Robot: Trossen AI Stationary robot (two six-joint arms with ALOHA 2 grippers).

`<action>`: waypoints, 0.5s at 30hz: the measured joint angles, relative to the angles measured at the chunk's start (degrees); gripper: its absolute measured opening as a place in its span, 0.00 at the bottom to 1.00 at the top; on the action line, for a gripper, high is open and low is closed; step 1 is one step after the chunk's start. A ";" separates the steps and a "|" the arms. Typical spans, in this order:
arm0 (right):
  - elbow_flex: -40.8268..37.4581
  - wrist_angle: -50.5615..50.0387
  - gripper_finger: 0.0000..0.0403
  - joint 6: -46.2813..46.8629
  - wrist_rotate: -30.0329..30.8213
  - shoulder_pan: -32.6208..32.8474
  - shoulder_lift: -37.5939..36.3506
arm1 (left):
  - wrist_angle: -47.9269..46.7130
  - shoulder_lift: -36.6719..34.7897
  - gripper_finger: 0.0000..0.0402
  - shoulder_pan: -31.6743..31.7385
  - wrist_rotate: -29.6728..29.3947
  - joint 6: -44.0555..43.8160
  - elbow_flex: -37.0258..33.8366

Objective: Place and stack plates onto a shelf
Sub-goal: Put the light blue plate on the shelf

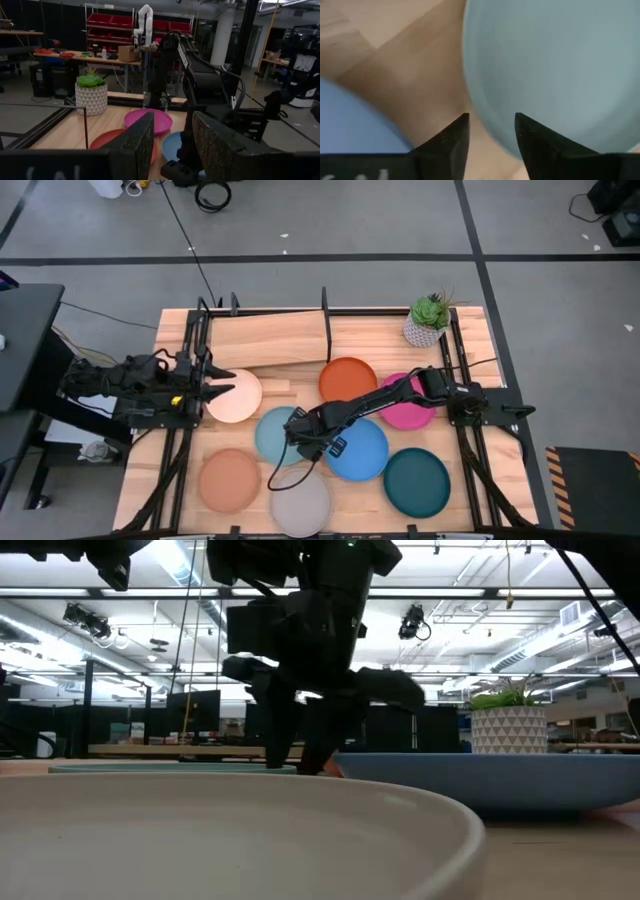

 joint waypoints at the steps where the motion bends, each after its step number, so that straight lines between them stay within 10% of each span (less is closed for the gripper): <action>1: 0.00 0.16 0.36 -0.46 -0.15 0.00 0.01 | -0.30 0.02 0.35 -0.02 0.00 0.08 -0.01; 15: -0.02 -1.79 0.05 -1.63 -0.88 -1.14 0.04 | -0.33 0.00 0.35 0.00 -0.02 1.59 -0.01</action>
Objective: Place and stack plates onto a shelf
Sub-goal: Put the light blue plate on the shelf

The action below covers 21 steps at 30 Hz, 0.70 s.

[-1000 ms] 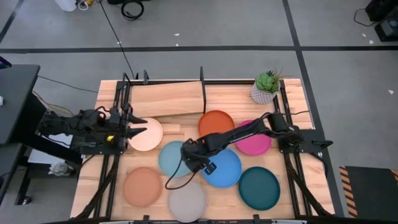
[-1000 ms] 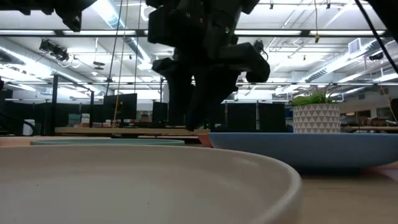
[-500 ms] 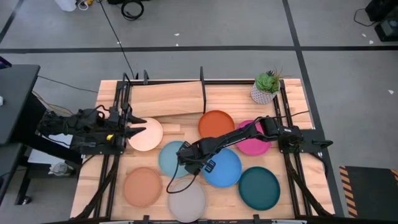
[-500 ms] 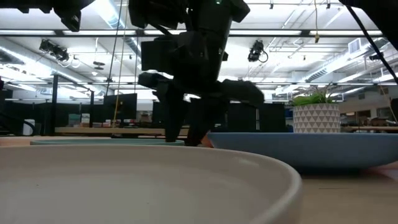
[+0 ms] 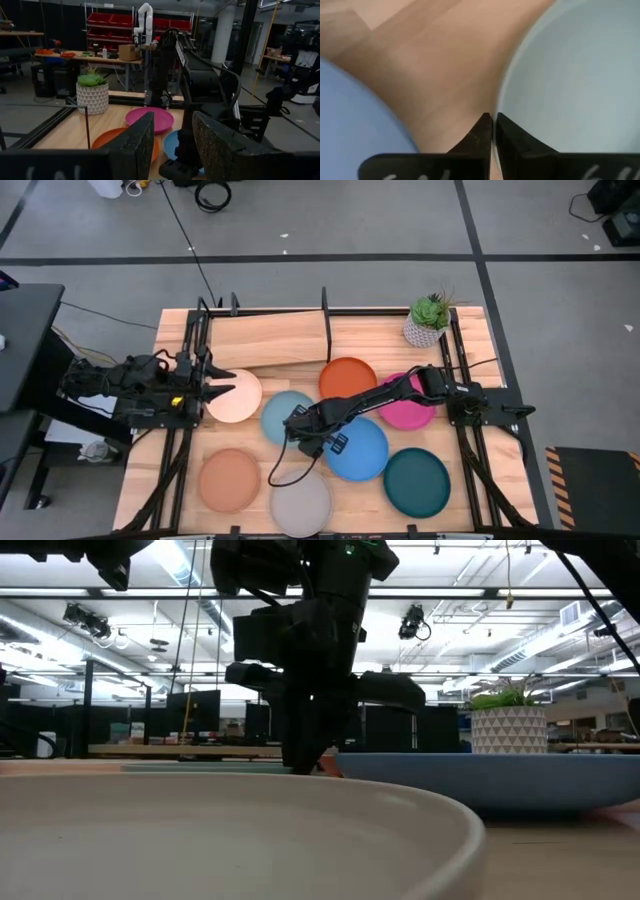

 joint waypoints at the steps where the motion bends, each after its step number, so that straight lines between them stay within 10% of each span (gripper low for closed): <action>1: 0.00 -0.22 0.05 0.00 -0.06 0.00 -0.11 | -0.30 -0.01 0.35 0.00 0.03 0.37 0.00; 21: 11.43 -10.23 0.06 1.33 4.29 -0.50 -1.55 | -1.56 0.39 0.35 -0.02 0.72 -4.27 -0.02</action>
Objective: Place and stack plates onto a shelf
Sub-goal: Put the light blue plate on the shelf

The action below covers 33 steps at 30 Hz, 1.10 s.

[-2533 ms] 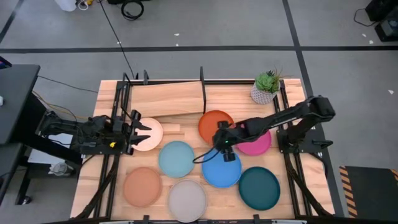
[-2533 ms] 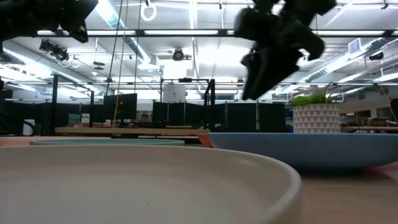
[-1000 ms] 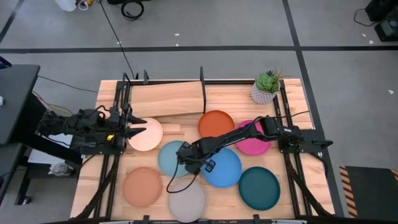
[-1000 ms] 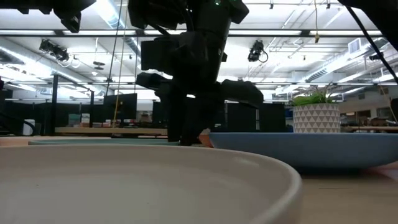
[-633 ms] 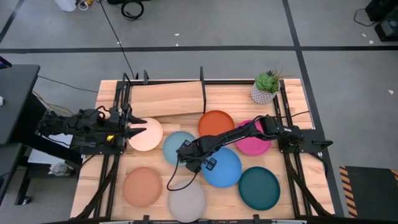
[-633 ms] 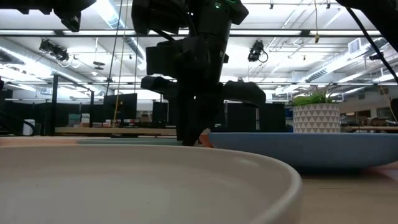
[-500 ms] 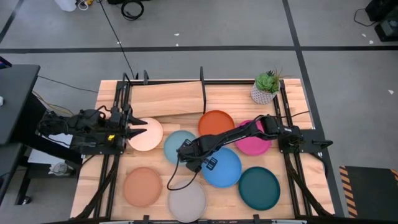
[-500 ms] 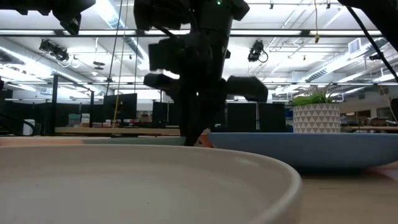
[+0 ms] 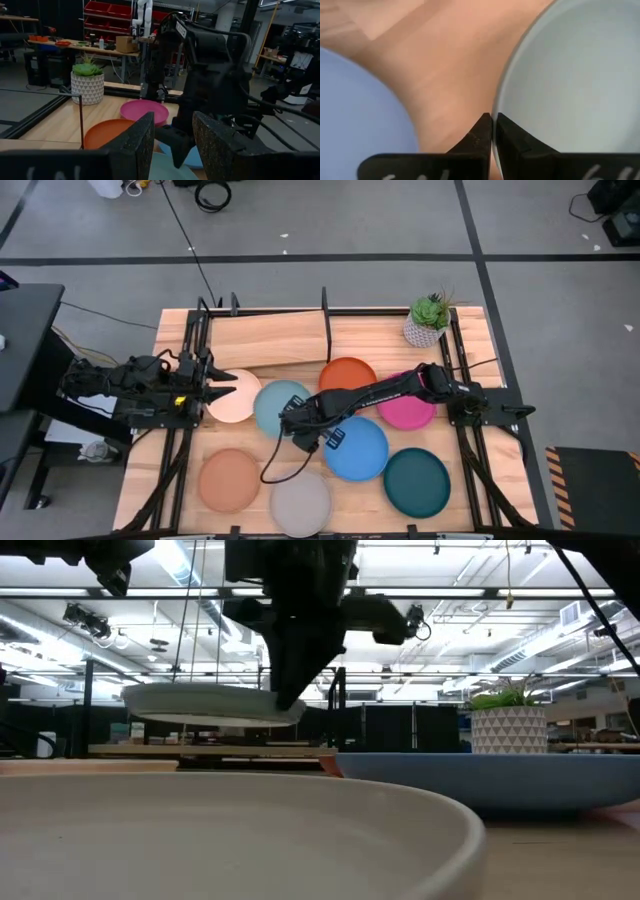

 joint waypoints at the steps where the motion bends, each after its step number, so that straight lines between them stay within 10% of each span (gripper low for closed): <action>1: 0.04 0.30 0.06 -0.04 0.58 -0.60 0.00 | 0.00 0.00 0.35 0.00 0.00 0.02 0.00; 33: 0.04 4.35 0.07 6.21 -3.26 -25.45 0.07 | 0.00 0.00 0.35 0.00 0.00 0.00 -0.02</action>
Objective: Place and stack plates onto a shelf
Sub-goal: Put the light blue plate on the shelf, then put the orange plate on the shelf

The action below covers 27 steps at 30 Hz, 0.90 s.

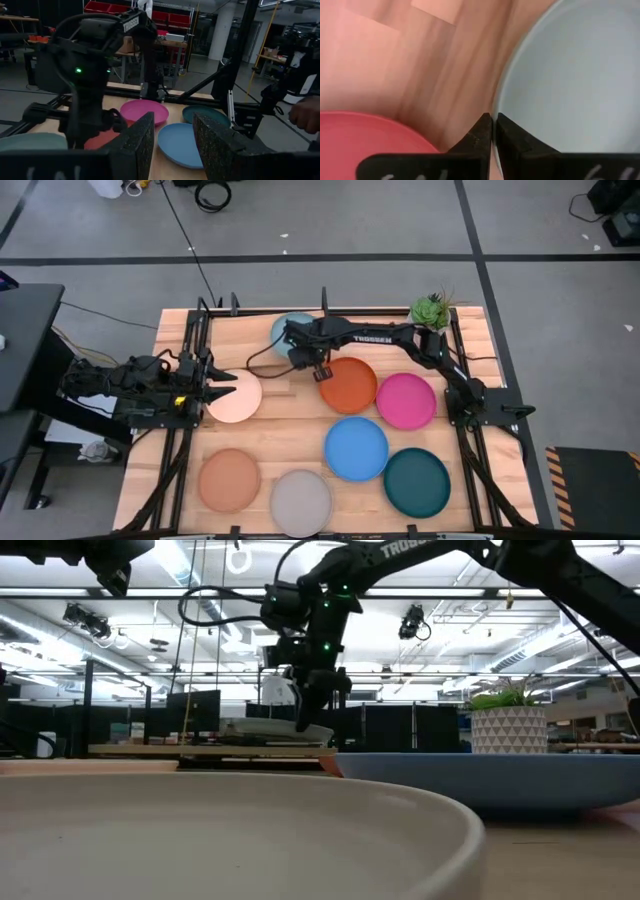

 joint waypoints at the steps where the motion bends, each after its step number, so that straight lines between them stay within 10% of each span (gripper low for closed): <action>1: 0.00 0.17 0.08 -0.01 -0.99 -0.34 0.00 | 0.01 0.00 0.35 0.00 0.00 0.01 0.00; 19: -0.02 -4.90 0.24 5.87 6.72 5.43 -1.87 | 0.05 -0.02 0.35 0.01 0.00 0.03 0.00; 27: -0.91 -9.18 0.23 16.40 -2.92 11.60 -6.82 | -0.01 -0.02 0.35 0.01 0.02 0.04 -0.02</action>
